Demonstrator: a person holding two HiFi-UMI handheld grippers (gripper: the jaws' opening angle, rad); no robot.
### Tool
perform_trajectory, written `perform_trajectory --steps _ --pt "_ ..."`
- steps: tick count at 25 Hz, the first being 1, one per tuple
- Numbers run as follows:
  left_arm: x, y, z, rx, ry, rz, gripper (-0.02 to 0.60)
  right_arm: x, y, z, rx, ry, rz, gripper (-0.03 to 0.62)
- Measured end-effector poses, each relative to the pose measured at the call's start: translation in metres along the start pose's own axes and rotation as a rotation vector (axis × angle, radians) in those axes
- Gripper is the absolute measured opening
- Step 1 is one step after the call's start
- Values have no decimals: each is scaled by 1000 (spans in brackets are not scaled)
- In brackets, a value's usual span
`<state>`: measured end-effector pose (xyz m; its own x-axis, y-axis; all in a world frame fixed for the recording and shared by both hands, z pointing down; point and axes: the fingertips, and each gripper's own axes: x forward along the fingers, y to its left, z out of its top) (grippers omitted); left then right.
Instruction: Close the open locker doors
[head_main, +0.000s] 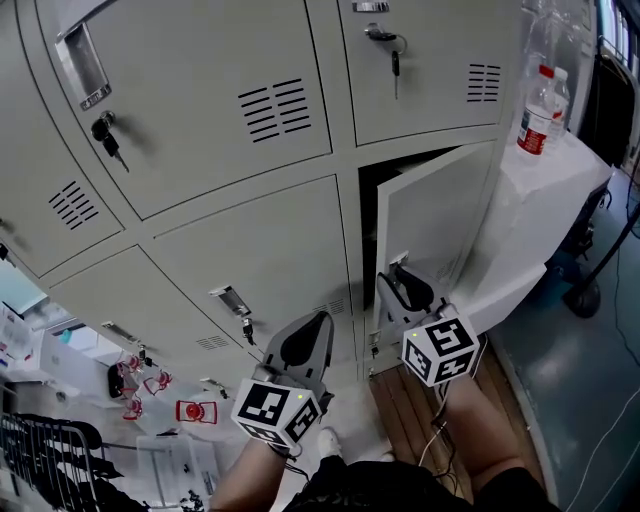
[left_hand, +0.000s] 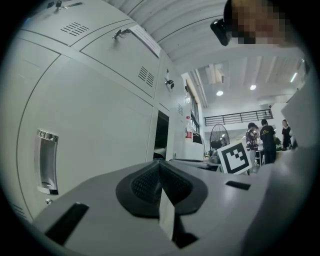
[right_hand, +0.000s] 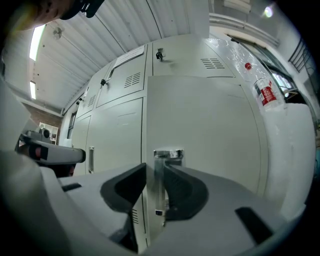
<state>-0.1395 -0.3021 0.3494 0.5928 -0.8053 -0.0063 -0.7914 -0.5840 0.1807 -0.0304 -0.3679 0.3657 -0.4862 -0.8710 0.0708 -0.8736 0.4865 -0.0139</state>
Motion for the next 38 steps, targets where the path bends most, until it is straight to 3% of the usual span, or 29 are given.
perform_trajectory --steps 18,27,38 --pt "12 34 3 8 5 40 3 51 -7 2 -10 16 40 112" --pt "22 41 -1 3 10 47 3 59 -3 2 -31 19 132 130" --pt "34 38 -3 0 13 47 3 58 -5 2 -28 9 177 130"
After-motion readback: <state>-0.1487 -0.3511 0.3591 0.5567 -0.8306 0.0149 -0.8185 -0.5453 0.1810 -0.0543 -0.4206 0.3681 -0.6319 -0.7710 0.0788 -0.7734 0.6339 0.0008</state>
